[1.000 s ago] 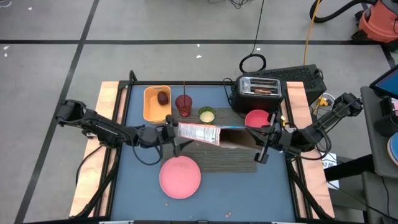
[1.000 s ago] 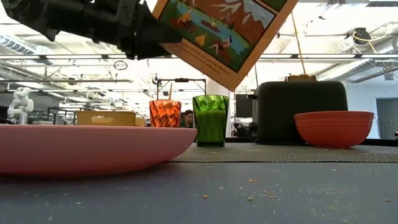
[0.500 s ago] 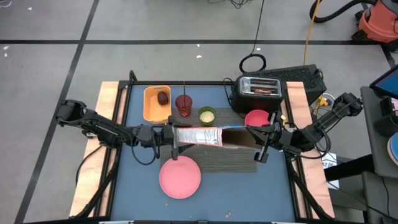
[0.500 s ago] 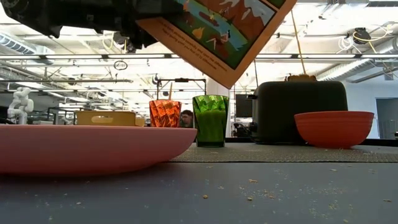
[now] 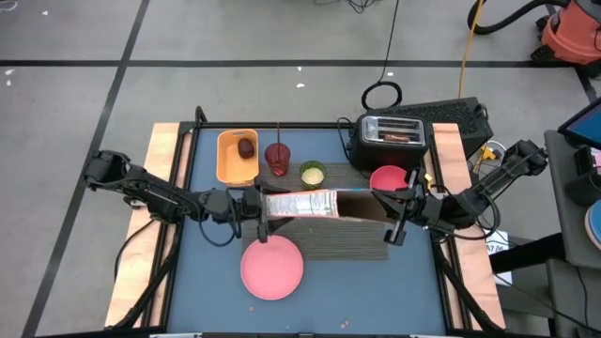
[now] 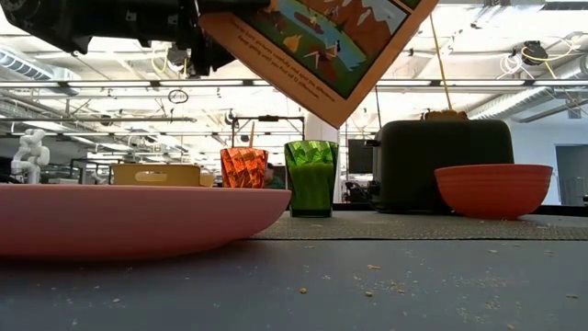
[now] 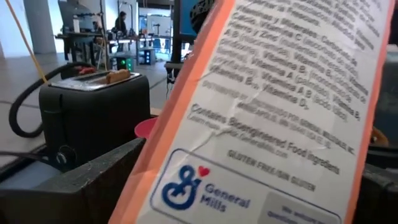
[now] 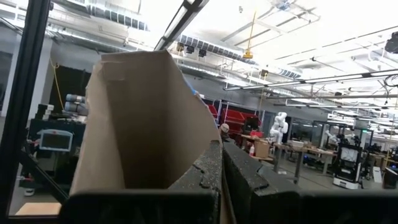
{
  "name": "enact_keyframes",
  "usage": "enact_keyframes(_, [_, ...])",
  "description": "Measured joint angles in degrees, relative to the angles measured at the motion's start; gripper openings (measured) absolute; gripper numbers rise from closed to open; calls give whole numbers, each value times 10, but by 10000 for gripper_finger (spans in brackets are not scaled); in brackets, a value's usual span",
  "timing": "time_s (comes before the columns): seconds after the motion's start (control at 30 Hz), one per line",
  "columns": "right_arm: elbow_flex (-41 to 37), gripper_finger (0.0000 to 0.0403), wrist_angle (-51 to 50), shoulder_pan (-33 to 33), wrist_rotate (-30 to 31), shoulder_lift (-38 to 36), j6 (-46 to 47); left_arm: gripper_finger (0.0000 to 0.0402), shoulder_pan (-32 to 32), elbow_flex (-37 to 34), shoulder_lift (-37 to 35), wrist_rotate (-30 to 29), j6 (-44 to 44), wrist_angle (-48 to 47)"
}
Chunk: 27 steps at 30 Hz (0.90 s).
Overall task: Arrange a breakfast setting
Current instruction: Pour the cereal from the cereal box into the pink bowl
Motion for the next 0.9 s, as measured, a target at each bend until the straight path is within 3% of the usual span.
enact_keyframes(0.2, [0,0,-1,0,0,0,1,374,0,0,0,0,26,0])
enact_keyframes(0.6, [0,6,-9,0,1,0,1,227,0,0,0,0,35,0])
enact_keyframes(0.9, [0,23,-11,0,-2,0,2,213,0,0,0,-1,33,-1])
